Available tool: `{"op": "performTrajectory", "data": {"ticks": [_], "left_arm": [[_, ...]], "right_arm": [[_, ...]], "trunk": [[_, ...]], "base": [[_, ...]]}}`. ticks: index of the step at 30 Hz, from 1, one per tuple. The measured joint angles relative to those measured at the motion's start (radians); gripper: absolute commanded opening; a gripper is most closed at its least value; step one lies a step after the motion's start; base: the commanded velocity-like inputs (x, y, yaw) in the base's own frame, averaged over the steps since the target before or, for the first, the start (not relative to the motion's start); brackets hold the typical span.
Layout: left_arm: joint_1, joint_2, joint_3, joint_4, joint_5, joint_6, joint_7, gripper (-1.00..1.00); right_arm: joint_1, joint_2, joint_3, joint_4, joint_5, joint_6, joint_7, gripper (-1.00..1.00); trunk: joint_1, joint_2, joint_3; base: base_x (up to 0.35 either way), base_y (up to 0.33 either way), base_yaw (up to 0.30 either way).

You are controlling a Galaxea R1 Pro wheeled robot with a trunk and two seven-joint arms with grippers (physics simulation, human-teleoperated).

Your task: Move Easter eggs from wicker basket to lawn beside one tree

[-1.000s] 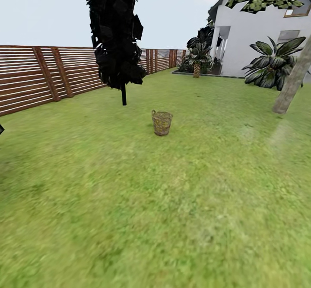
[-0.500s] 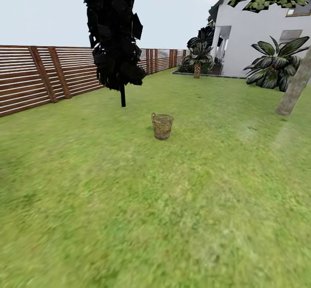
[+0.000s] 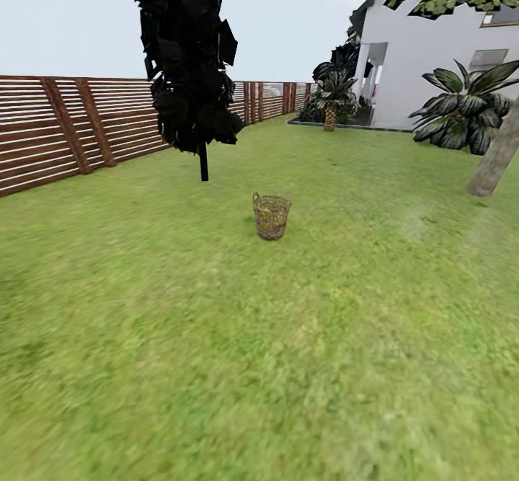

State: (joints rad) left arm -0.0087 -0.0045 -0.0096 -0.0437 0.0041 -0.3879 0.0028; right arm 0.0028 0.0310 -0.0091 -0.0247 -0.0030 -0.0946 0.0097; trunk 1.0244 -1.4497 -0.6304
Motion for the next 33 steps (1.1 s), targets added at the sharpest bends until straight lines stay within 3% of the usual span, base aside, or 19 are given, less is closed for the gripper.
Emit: {"op": "performTrajectory", "data": {"ticks": [33], "left_arm": [[0.000, 0.000, 0.000, 0.000, 0.000, 0.000, 0.000, 1.00]], "right_arm": [[0.000, 0.003, 0.004, 0.000, -0.001, 0.000, 0.000, 1.00]], "trunk": [[0.000, 0.000, 0.000]], "base": [[0.341, 0.000, 0.000]]}}
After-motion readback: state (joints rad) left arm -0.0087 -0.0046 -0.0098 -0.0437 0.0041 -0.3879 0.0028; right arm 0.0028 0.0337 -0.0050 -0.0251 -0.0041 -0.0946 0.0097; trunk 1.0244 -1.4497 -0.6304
